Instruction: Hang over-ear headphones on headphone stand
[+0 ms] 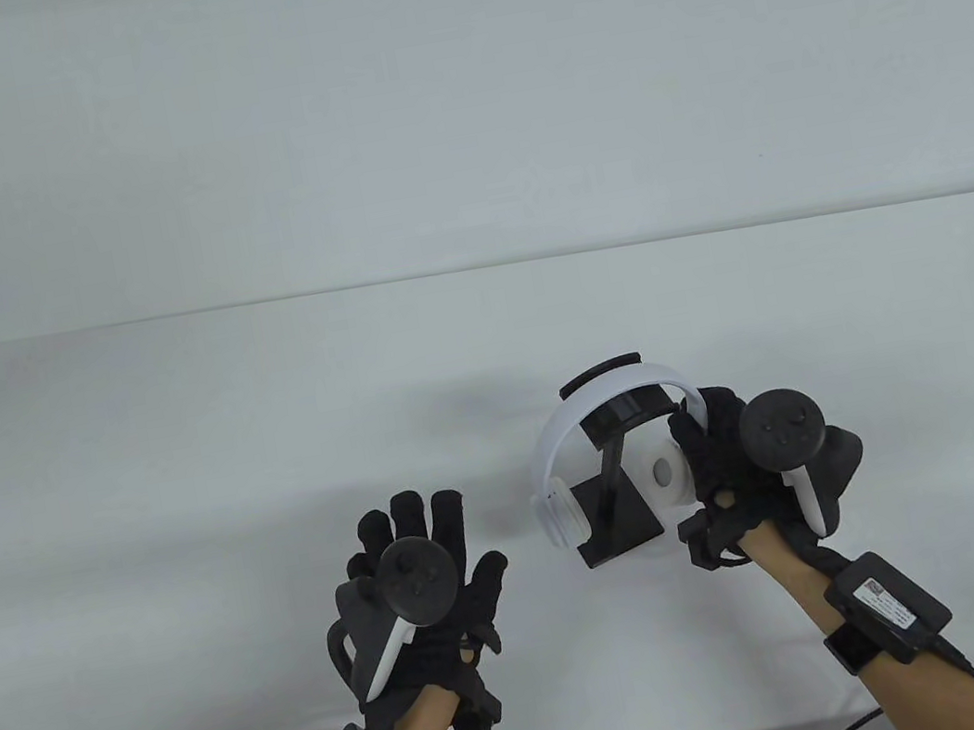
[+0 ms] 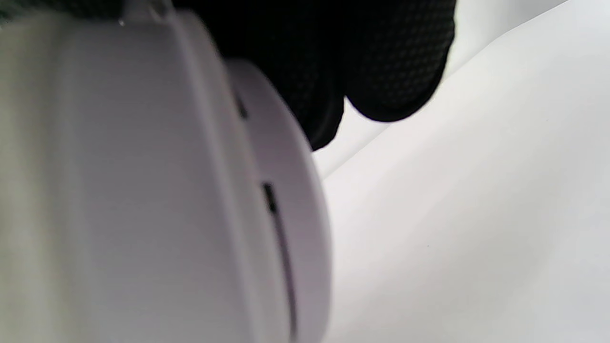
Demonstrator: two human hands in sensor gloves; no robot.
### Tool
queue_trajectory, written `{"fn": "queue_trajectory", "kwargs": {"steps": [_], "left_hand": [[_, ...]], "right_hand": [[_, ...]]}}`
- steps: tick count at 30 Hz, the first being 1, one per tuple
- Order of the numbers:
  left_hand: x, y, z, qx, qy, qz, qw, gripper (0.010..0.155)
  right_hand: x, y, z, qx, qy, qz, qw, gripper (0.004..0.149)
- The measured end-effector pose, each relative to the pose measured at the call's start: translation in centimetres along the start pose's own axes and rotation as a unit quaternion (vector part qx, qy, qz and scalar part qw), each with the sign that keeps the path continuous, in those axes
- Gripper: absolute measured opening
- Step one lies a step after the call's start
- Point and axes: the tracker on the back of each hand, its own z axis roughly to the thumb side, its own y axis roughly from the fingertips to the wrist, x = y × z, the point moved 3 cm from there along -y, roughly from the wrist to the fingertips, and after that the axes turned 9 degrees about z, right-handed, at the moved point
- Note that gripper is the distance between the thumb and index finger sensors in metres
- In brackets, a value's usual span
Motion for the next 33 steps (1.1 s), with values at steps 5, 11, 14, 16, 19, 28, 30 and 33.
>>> {"fn": "queue_trajectory", "kwargs": {"steps": [5,11,14,16,19,28,30,33], "left_hand": [[0.0,0.0,0.0,0.001,-0.001,-0.001,1.0,0.076],[0.0,-0.1,-0.2,0.004,-0.002,-0.001,1.0,0.076],[0.0,-0.1,-0.1,0.003,-0.004,-0.001,1.0,0.076],[0.0,-0.1,-0.2,0.004,-0.002,-0.001,1.0,0.076],[0.0,-0.1,-0.2,0.004,-0.002,-0.002,1.0,0.076],[0.0,-0.1,-0.1,0.003,-0.002,-0.001,1.0,0.076],[-0.1,-0.1,-0.1,0.003,0.0,-0.002,1.0,0.076],[0.0,-0.1,-0.1,0.0,-0.002,-0.001,1.0,0.076]], "right_hand": [[0.4,-0.4,0.0,0.008,-0.001,0.001,1.0,0.048],[0.6,-0.9,0.1,0.019,-0.002,0.009,1.0,0.049],[0.8,-1.1,-0.1,0.027,-0.01,0.014,0.999,0.05],[0.9,-1.0,-0.1,0.027,-0.015,0.014,0.999,0.05],[1.0,-1.0,-0.1,0.026,-0.012,0.015,0.999,0.051],[1.0,-0.7,-0.3,0.025,-0.021,0.035,0.999,0.064],[0.8,-0.6,-0.3,0.022,-0.013,0.037,0.999,0.066],[0.3,-0.2,-0.3,0.018,-0.013,0.036,0.999,0.069]]}}
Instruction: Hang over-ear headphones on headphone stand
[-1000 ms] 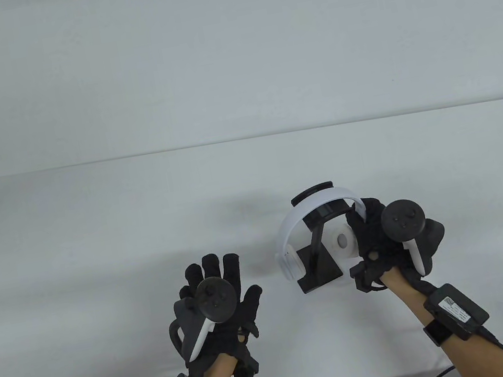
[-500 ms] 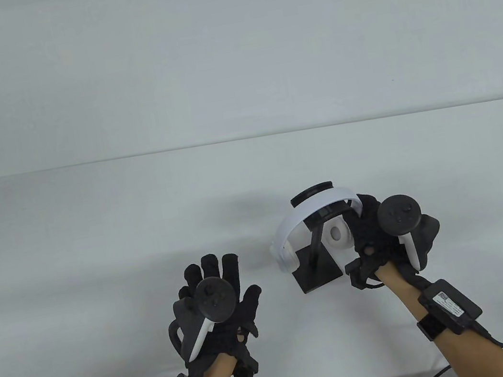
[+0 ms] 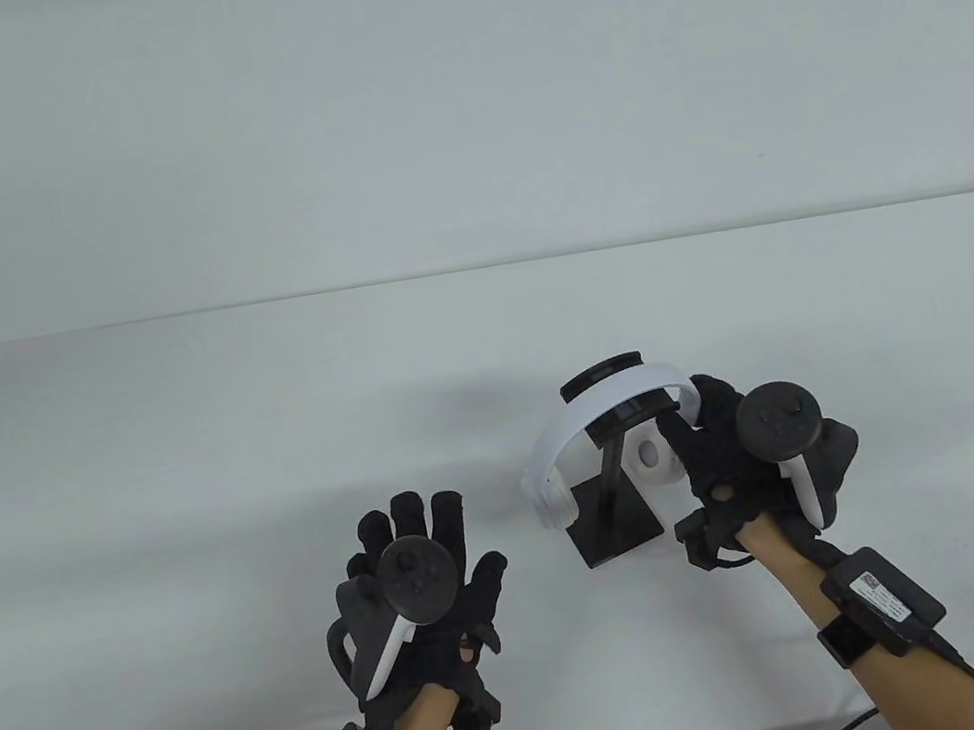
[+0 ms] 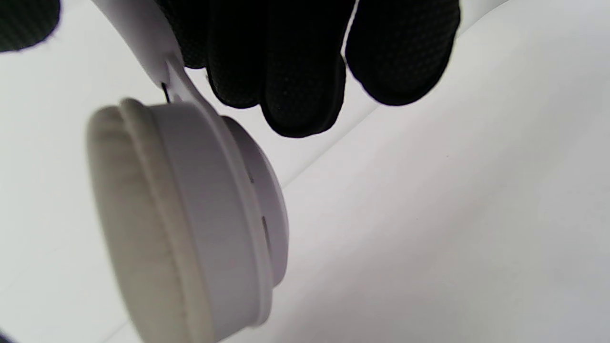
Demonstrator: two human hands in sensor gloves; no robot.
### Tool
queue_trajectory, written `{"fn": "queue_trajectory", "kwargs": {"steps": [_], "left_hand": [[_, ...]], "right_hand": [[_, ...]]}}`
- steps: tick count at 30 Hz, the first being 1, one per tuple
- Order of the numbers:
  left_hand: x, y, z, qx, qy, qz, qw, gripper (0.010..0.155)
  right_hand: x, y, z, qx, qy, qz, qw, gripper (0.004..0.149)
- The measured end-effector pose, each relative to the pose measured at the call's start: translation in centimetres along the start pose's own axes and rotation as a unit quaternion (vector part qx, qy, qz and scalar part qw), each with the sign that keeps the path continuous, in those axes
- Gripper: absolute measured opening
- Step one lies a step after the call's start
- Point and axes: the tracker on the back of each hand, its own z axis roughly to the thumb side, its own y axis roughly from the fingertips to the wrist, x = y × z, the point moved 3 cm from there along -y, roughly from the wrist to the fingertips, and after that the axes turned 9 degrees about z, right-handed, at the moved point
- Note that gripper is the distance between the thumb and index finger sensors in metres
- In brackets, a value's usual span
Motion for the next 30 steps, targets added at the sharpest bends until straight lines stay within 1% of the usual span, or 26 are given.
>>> {"fn": "queue_trajectory", "kwargs": {"steps": [4,8,12,15,19,22,26,30], "left_hand": [[0.0,0.0,0.1,-0.002,0.002,0.001,1.0,0.076],[0.1,0.1,0.1,-0.003,0.004,0.004,1.0,0.076],[0.0,0.2,0.2,-0.006,0.001,0.007,1.0,0.076],[0.0,0.2,0.3,-0.007,0.001,0.008,1.0,0.076],[0.2,0.6,0.6,-0.011,-0.006,0.016,1.0,0.076],[0.3,1.1,1.1,-0.017,-0.012,0.024,0.999,0.077],[0.2,1.5,1.6,-0.022,-0.022,0.028,0.999,0.077],[-0.1,1.6,1.7,-0.026,-0.032,0.027,0.999,0.077]], "right_hand": [[-1.0,0.9,0.3,-0.015,0.014,-0.003,1.0,0.072],[-2.5,2.6,1.0,-0.053,0.057,-0.024,0.997,0.075],[-3.9,4.9,1.7,-0.097,0.12,-0.059,0.986,0.077],[-4.2,6.8,1.8,-0.115,0.172,-0.07,0.976,0.08],[-3.5,8.5,0.9,-0.105,0.19,-0.06,0.974,0.081],[-2.3,9.3,0.5,-0.109,0.215,-0.065,0.968,0.079],[-0.8,9.4,-0.1,-0.083,0.219,-0.013,0.972,0.08],[-0.1,9.6,-0.5,-0.07,0.234,0.011,0.97,0.084]]}}
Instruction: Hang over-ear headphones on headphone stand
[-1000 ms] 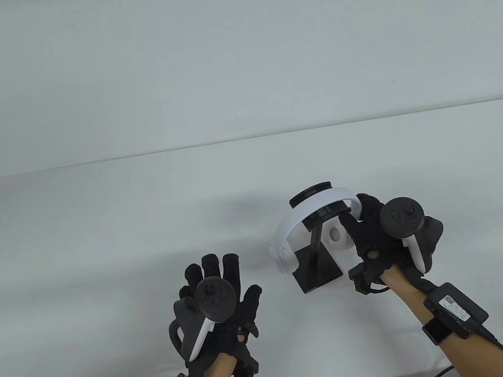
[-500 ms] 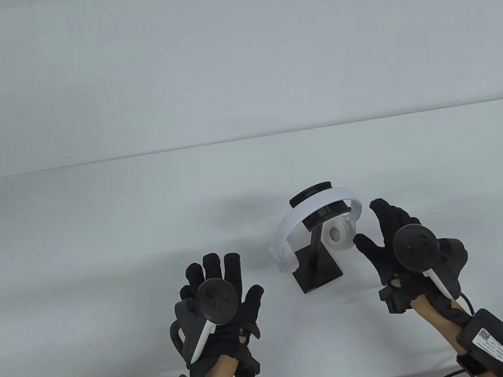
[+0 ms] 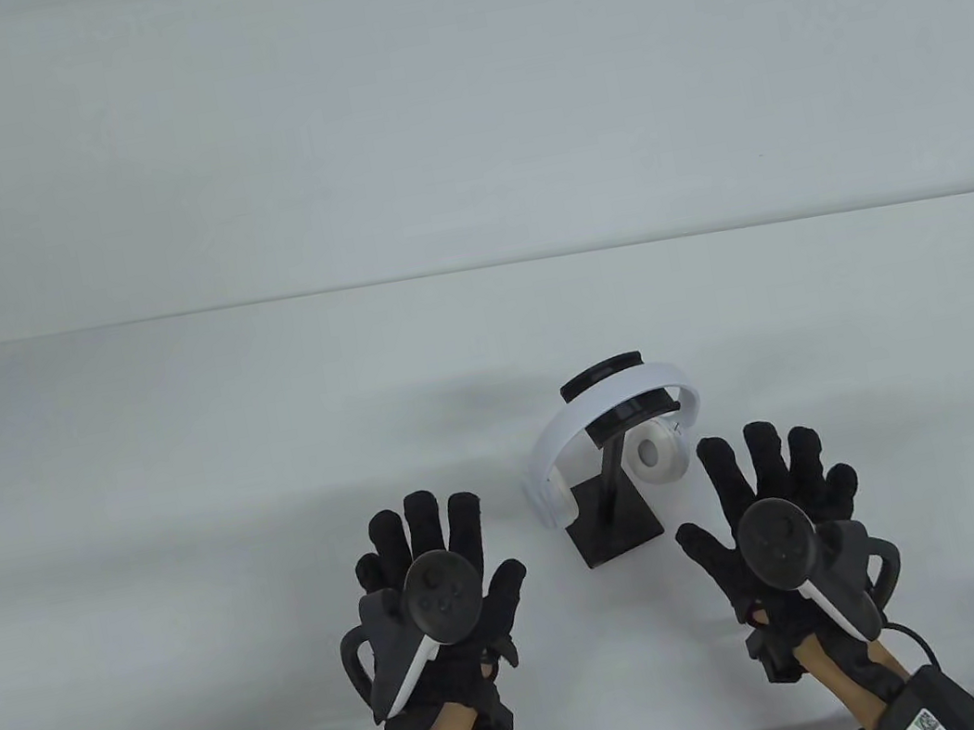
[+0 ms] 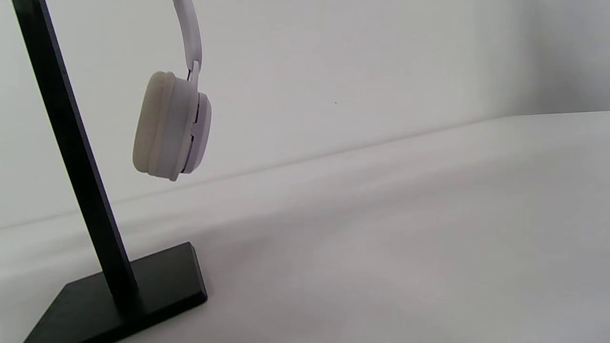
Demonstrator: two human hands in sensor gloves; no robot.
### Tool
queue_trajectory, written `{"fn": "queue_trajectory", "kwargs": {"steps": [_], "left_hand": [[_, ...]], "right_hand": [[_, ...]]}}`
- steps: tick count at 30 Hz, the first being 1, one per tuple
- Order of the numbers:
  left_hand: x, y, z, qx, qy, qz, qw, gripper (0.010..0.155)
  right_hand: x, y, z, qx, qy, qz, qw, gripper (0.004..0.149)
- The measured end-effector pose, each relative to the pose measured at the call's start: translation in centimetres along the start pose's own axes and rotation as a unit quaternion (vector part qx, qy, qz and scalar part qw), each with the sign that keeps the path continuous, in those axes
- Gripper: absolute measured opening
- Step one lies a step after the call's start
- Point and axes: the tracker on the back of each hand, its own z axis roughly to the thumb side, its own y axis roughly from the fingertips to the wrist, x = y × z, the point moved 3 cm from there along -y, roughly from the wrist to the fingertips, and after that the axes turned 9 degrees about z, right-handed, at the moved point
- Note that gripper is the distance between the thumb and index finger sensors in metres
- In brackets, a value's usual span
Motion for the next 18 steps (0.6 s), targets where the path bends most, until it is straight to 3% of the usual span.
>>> {"fn": "queue_trajectory", "kwargs": {"steps": [9,18], "left_hand": [[-2.0,0.1,0.6,-0.008,-0.033,-0.03,0.999,0.078],[-1.9,-0.2,0.1,0.005,-0.03,-0.029,0.999,0.078]], "right_hand": [[0.9,0.3,0.5,-0.017,0.016,0.002,1.0,0.084],[0.9,0.3,0.5,-0.02,0.013,0.001,1.0,0.083]]}}
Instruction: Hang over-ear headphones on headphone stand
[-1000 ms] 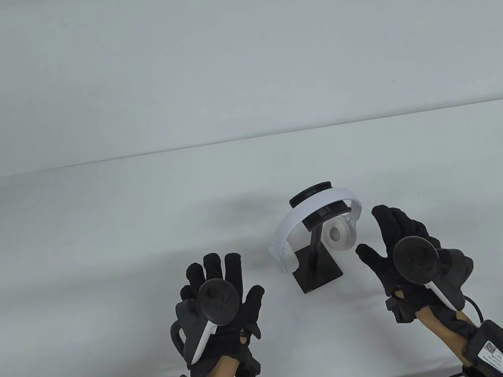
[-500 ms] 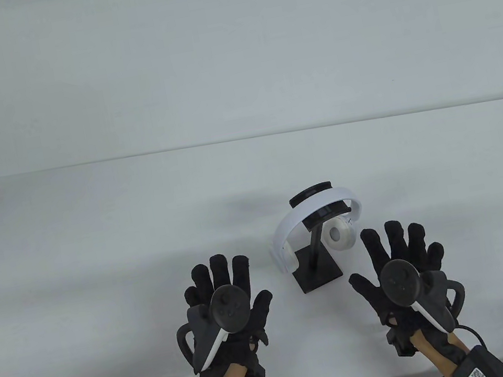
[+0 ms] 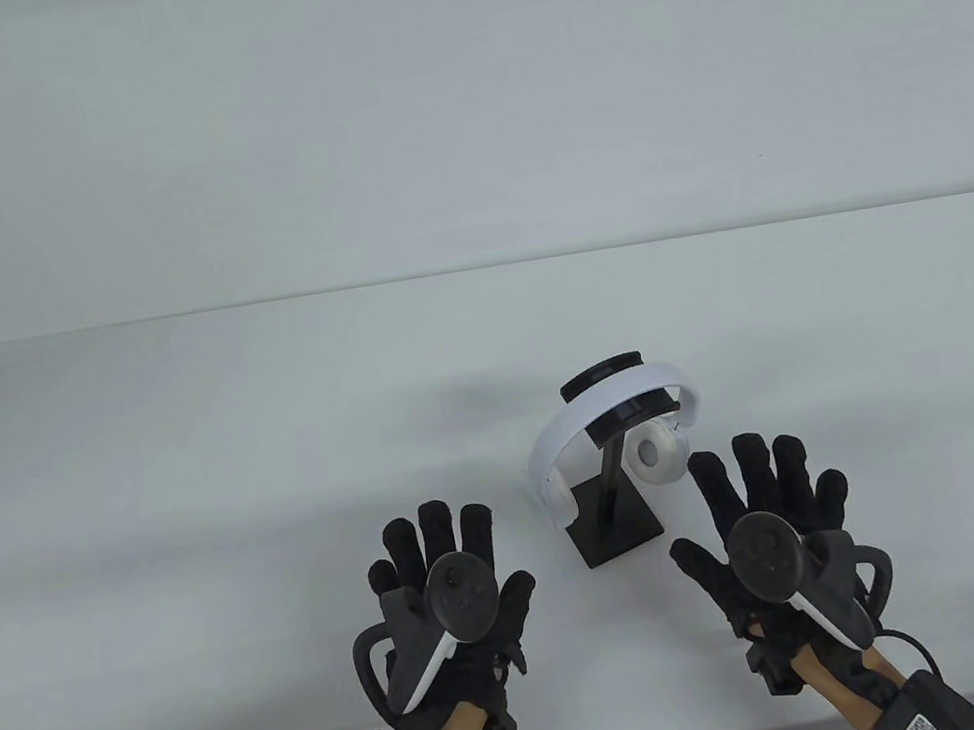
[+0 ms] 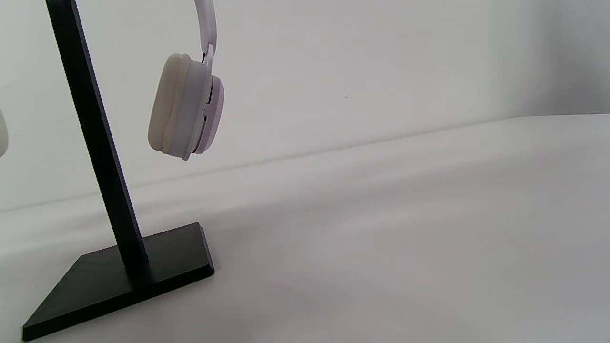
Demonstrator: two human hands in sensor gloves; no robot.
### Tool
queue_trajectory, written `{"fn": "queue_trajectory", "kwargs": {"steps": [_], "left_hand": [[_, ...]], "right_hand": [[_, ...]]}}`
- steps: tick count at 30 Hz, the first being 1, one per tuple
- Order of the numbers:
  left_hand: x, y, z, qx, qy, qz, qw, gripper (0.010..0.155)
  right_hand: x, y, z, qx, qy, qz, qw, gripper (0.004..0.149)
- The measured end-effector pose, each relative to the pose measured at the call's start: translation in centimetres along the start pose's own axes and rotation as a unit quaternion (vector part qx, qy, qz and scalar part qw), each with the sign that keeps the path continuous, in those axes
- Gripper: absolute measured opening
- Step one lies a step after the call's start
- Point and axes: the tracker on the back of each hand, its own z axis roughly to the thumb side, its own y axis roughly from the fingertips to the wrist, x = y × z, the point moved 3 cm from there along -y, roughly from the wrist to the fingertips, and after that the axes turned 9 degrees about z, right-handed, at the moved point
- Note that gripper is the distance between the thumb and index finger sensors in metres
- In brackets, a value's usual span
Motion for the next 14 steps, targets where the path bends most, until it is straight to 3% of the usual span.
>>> {"fn": "queue_trajectory", "kwargs": {"steps": [14], "left_hand": [[0.36,0.08,-0.03,-0.001,0.01,-0.002,1.0,0.077]], "right_hand": [[0.04,0.08,0.05,0.001,0.002,0.0,1.0,0.083]]}}
